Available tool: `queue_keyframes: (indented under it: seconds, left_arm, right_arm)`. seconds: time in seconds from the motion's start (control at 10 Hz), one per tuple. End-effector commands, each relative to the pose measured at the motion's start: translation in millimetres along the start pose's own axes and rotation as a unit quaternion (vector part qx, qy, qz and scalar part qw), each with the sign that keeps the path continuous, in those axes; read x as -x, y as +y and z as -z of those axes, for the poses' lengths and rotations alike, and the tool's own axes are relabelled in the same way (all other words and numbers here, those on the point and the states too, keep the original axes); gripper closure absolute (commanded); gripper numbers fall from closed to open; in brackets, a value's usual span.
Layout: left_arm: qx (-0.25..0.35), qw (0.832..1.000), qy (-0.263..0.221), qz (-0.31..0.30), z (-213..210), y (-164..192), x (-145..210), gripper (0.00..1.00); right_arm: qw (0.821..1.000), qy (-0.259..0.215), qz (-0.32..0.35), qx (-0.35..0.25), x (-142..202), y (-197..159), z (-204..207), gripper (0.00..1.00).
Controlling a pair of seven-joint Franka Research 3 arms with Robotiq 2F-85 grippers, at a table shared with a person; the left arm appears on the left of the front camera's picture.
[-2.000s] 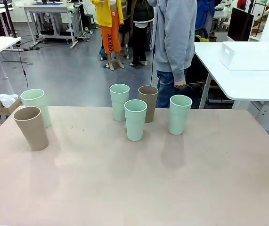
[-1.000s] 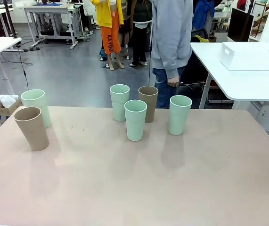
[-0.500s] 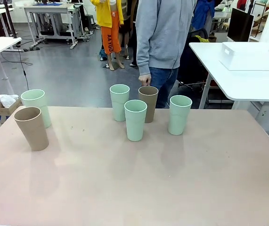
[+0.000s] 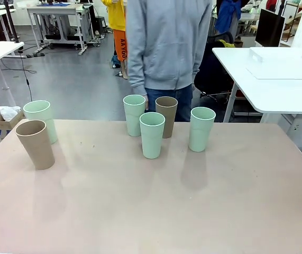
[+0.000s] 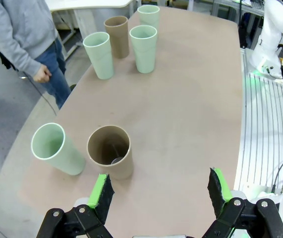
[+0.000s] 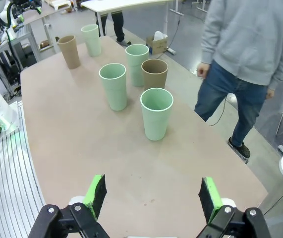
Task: Stack the cups and store them in the basket.
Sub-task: Pick up two Reusable plastic cups , one in each hand.
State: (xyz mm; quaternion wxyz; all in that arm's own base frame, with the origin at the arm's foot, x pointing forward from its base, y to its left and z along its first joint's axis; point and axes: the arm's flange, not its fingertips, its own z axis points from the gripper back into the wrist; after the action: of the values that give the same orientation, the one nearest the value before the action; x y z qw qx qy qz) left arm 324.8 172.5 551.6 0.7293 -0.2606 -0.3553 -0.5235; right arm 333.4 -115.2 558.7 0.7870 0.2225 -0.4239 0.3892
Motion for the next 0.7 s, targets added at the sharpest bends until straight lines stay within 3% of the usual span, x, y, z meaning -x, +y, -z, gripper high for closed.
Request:
queue_keyframes:
  seconds: [0.0,0.6]
  left_arm:
    - [0.003,1.0,-0.006,0.011,-2.0,0.8,-0.8,0.0]
    - [0.003,1.0,-0.006,0.011,-2.0,0.8,-0.8,0.0]
  right_arm:
    - [1.0,-0.014,-0.01,-0.004,-0.9,-1.4,1.2,0.0]
    - [1.0,-0.014,-0.01,-0.004,-0.9,-1.4,1.2,0.0]
